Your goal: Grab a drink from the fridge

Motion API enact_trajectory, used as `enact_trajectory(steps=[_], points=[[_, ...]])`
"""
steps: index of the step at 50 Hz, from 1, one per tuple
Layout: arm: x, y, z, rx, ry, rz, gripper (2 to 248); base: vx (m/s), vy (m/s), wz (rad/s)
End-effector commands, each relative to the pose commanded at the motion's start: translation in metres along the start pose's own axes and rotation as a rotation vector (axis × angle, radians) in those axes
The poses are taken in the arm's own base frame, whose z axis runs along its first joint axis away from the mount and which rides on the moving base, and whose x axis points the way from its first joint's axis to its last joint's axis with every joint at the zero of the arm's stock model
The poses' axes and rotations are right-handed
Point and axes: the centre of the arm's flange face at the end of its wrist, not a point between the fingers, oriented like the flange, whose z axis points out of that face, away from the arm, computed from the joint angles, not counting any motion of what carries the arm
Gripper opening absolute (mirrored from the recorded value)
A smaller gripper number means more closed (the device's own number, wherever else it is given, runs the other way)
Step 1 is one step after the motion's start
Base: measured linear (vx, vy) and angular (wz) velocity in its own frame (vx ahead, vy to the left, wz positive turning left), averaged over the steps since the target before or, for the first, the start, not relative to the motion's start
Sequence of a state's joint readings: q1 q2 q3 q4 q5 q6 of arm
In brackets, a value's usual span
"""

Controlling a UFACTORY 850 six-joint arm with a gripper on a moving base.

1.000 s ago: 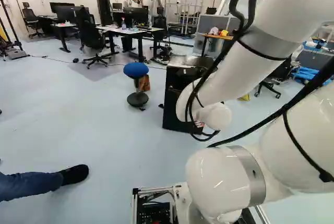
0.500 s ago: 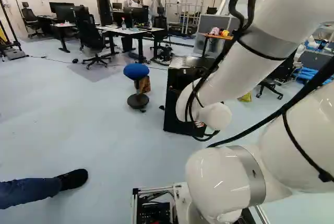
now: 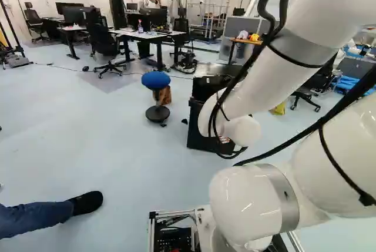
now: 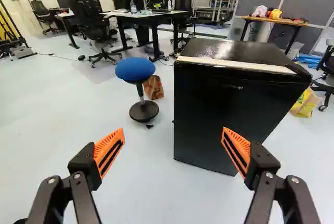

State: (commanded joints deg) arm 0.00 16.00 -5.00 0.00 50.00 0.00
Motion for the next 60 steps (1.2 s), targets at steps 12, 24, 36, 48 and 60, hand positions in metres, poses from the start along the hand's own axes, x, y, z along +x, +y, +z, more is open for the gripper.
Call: enact_trajectory(steps=[12, 24, 36, 48, 60], points=[[0.0, 0.0, 0.0, 0.0, 0.0, 0.0, 247, 0.037, 0.055, -0.247], [0.0, 0.0, 0.0, 0.0, 0.0, 0.0, 247, 0.041, 0.049, -0.272], [0.0, 0.0, 0.0, 0.0, 0.0, 0.0, 247, 0.042, 0.051, -0.282], [0.0, 0.0, 0.0, 0.0, 0.0, 0.0, 247, 0.043, 0.055, -0.286], [0.0, 0.0, 0.0, 0.0, 0.0, 0.0, 247, 0.043, 0.055, -0.281]])
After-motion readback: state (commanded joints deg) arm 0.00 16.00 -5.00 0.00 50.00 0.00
